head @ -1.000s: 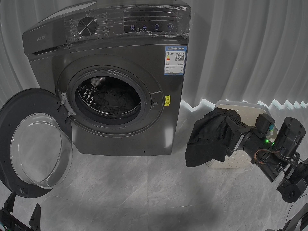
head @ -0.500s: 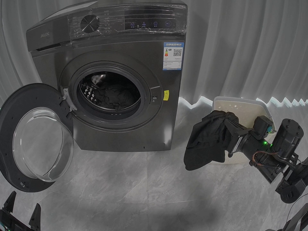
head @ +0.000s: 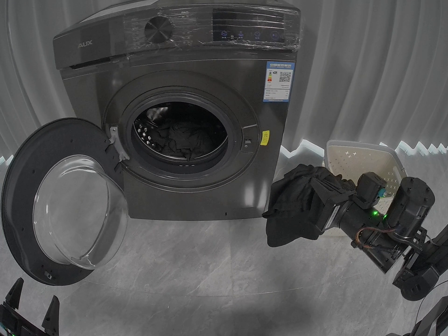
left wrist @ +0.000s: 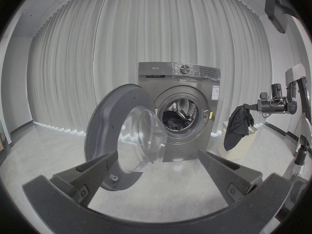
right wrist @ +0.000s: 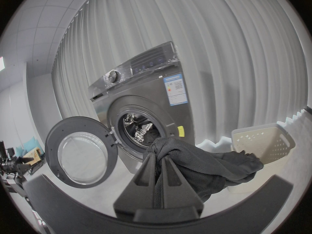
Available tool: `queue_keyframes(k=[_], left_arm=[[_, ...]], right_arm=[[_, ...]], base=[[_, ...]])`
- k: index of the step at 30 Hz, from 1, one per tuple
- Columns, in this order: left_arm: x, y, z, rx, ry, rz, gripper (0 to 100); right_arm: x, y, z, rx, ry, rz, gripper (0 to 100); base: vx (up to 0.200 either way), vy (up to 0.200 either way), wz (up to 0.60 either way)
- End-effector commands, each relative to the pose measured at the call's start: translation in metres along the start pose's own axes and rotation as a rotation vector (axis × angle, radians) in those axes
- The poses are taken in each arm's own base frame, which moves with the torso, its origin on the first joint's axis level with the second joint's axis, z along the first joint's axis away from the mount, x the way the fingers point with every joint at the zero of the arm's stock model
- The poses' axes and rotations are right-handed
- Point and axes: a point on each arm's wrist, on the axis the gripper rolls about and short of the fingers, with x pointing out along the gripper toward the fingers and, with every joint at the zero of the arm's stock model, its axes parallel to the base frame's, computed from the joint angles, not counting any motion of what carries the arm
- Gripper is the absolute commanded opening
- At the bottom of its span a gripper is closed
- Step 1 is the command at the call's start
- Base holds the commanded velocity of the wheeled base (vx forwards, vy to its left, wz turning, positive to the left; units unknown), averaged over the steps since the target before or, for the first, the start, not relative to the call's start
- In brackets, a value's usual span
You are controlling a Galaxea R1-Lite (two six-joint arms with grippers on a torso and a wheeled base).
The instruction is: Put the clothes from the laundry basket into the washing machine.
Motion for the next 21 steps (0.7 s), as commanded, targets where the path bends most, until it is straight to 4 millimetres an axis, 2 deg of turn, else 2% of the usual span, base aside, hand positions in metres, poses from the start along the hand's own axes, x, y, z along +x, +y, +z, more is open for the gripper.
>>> queue_keyframes(k=[1,7,11,15,21], left_arm=[[0.0,0.0,-0.005,0.001,0.0,0.0,100],[0.0,0.0,-0.005,0.001,0.0,0.0,100],[0.0,0.0,-0.005,0.002,0.0,0.002,100],[0.0,0.0,-0.005,0.002,0.0,0.0,100],[0.0,0.0,-0.005,0.002,0.0,0.0,100]], right_arm=[[-0.001,0.014,-0.002,0.03,-0.001,0.056,0],[0.002,0.011,0.004,0.039,-0.032,0.041,0],[0.004,0.017,0.009,0.053,-0.057,0.061,0],[0.008,0.007,0.004,0.044,-0.04,0.022,0],[0.007,0.008,0.004,0.041,-0.033,0.027,0]], base=[[0.0,0.2,0.0],[0.0,0.033,0.0],[0.0,0.0,0.0],[0.0,0.0,0.0],[0.0,0.0,0.0]])
